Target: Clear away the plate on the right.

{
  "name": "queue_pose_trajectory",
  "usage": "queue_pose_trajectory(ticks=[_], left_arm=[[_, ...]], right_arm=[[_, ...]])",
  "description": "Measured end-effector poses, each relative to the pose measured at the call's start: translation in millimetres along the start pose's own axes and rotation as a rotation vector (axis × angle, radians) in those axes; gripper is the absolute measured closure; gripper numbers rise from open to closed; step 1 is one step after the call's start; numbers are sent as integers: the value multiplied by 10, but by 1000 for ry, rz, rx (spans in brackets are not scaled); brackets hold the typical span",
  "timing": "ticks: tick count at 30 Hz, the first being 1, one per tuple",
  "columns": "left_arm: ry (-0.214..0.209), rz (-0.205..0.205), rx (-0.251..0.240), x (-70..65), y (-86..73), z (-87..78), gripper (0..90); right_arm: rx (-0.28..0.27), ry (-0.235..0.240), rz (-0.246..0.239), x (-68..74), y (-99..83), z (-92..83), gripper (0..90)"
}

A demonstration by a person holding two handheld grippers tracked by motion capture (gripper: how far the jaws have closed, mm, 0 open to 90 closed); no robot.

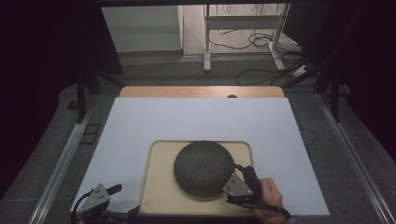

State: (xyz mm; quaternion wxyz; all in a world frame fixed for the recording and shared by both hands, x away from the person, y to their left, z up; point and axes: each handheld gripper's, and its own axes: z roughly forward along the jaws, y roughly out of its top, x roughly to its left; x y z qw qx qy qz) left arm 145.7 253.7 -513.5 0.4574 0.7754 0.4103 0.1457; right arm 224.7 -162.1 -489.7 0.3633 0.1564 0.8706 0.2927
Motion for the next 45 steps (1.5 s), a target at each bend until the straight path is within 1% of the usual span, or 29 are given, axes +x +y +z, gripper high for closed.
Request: queue_pose_trajectory(ticks=[5, 10, 15, 18, 26, 30, 39, 42, 45], left_arm=[[0, -3, -2, 0, 0, 1, 2], [-1, -2, 0, 1, 0, 2, 1], [-1, -1, 1, 1, 0, 2, 1], [-1, -1, 1, 1, 1, 2, 2], [-1, -1, 2, 0, 1, 3, 1], [-2, 0, 2, 0, 1, 4, 2], [-2, -1, 3, 0, 1, 4, 1], [-2, 0, 2, 0, 1, 4, 1], [-3, -1, 3, 0, 2, 5, 1]], right_arm=[[0, 7, 28, -50, -22, -10, 258], [-2, 12, 33, -72, -33, -22, 243], [-11, 26, 55, -96, -53, -41, 225], [-18, 35, 77, -122, -75, -61, 216], [-34, 64, 158, -193, -146, -106, 187], [-33, 71, 180, -211, -178, -118, 169], [-44, 99, 255, -267, -243, -156, 147], [-43, 100, 271, -281, -266, -165, 139], [-41, 99, 275, -285, -285, -173, 130]])
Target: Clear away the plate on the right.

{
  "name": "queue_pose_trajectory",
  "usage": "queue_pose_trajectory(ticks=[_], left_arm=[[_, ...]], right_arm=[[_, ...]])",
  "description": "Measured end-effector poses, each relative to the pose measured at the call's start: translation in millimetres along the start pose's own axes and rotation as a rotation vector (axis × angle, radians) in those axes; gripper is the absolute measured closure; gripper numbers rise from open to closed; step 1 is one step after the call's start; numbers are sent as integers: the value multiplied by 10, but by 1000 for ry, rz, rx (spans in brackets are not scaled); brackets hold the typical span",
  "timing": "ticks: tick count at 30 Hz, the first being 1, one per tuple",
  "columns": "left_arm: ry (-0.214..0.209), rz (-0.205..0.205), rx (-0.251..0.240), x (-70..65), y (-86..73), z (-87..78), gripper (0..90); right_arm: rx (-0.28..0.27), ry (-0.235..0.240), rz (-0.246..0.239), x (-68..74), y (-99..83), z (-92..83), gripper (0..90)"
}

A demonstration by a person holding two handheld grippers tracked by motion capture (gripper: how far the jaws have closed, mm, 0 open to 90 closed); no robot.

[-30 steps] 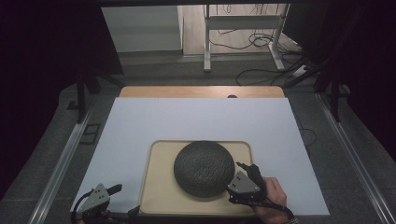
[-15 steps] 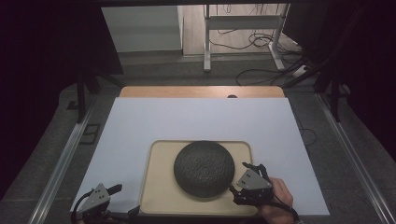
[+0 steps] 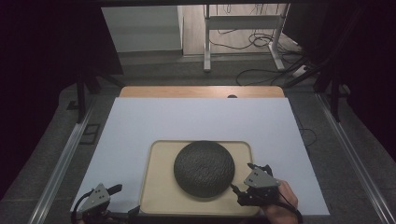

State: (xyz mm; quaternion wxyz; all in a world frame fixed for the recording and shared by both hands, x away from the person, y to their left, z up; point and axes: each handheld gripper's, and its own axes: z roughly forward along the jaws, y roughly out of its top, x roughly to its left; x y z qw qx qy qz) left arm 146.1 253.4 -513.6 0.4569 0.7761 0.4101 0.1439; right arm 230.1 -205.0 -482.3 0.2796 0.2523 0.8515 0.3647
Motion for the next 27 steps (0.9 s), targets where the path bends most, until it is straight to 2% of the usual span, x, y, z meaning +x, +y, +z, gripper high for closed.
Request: queue_pose_trajectory(ticks=[5, 27], left_arm=[[-1, 0, 1, 0, 0, 1, 1], [-3, 0, 1, 0, -1, 0, 2]], right_arm=[[0, 4, 5, -7, -19, -18, 120], [-14, 22, 99, -121, -136, -159, 55]])
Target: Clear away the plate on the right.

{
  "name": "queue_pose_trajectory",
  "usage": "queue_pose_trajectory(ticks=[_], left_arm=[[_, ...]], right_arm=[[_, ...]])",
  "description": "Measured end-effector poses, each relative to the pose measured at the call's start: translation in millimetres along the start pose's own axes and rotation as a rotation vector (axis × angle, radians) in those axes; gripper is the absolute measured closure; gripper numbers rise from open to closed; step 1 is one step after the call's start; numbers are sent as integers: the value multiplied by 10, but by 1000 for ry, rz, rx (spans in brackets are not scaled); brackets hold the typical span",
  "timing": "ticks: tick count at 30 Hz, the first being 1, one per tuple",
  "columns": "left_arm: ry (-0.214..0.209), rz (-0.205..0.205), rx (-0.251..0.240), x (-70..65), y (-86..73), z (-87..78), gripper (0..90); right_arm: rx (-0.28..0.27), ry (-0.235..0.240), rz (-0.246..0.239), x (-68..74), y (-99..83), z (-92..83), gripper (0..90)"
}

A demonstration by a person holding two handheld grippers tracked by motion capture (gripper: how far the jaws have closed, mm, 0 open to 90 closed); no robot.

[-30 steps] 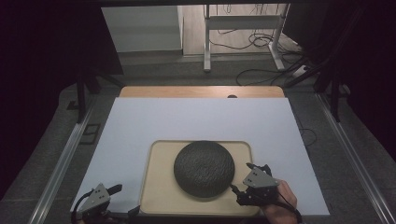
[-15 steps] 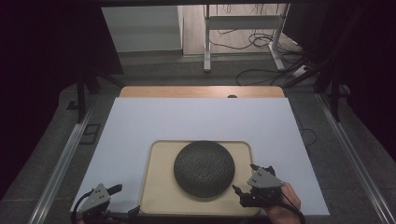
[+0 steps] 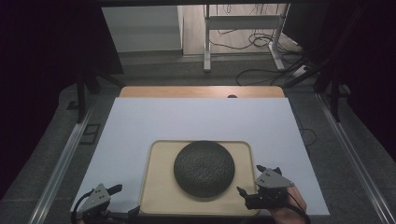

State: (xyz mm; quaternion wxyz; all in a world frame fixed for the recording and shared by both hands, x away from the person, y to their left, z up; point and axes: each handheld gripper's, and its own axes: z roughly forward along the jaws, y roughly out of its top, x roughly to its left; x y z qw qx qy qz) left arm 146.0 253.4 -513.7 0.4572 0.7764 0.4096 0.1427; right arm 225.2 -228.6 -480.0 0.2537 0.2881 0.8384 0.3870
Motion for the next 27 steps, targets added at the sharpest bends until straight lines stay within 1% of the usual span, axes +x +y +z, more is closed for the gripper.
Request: queue_pose_trajectory(ticks=[9, 19, 27], left_arm=[[-1, 2, 2, -1, 1, 1, 2], [0, 2, 2, -2, 0, 2, 2], [1, -2, 1, 0, 0, 1, 2]], right_arm=[[-1, -5, 12, -7, -43, -73, 47], [-1, -16, 41, -30, -105, -150, 44], [-7, -23, 63, -75, -172, -221, 28]])
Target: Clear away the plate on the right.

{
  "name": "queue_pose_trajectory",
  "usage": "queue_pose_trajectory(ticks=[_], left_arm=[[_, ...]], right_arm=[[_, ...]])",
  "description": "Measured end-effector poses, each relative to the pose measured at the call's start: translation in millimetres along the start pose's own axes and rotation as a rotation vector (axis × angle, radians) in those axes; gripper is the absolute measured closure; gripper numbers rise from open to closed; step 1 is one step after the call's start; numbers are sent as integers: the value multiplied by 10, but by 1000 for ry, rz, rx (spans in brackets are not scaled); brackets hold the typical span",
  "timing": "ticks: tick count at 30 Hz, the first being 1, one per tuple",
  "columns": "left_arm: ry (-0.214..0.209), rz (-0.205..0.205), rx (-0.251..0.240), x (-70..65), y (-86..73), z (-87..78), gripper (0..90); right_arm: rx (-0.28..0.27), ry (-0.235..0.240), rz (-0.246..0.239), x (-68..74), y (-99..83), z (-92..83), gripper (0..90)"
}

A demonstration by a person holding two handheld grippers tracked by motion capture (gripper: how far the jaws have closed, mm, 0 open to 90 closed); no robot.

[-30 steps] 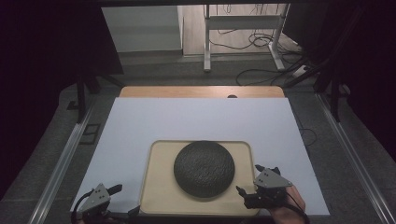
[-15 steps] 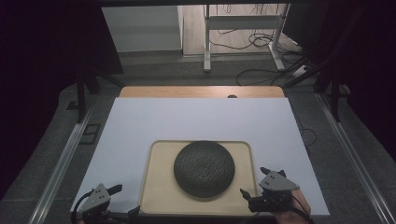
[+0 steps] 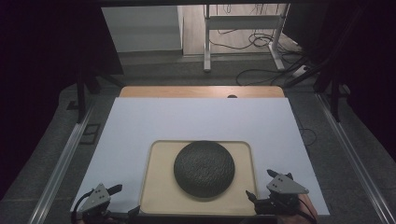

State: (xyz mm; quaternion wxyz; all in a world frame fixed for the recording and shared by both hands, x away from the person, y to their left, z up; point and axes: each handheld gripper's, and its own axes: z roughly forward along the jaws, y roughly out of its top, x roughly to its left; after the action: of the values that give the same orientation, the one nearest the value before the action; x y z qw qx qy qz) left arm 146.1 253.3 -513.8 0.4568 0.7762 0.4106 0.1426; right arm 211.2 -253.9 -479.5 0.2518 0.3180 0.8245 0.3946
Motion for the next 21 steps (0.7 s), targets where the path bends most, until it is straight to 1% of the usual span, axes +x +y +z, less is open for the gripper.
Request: queue_pose_trajectory(ticks=[6, 14, 21], left_arm=[[1, -1, -2, 4, -1, -2, 2], [1, 0, -1, 2, 0, -1, 2], [0, 2, 1, -2, -1, 0, 2]], right_arm=[[-13, -3, 14, -42, -50, -56, 14], [-28, -17, 39, -97, -139, -159, 11], [-10, -22, 62, -122, -246, -201, 12]])
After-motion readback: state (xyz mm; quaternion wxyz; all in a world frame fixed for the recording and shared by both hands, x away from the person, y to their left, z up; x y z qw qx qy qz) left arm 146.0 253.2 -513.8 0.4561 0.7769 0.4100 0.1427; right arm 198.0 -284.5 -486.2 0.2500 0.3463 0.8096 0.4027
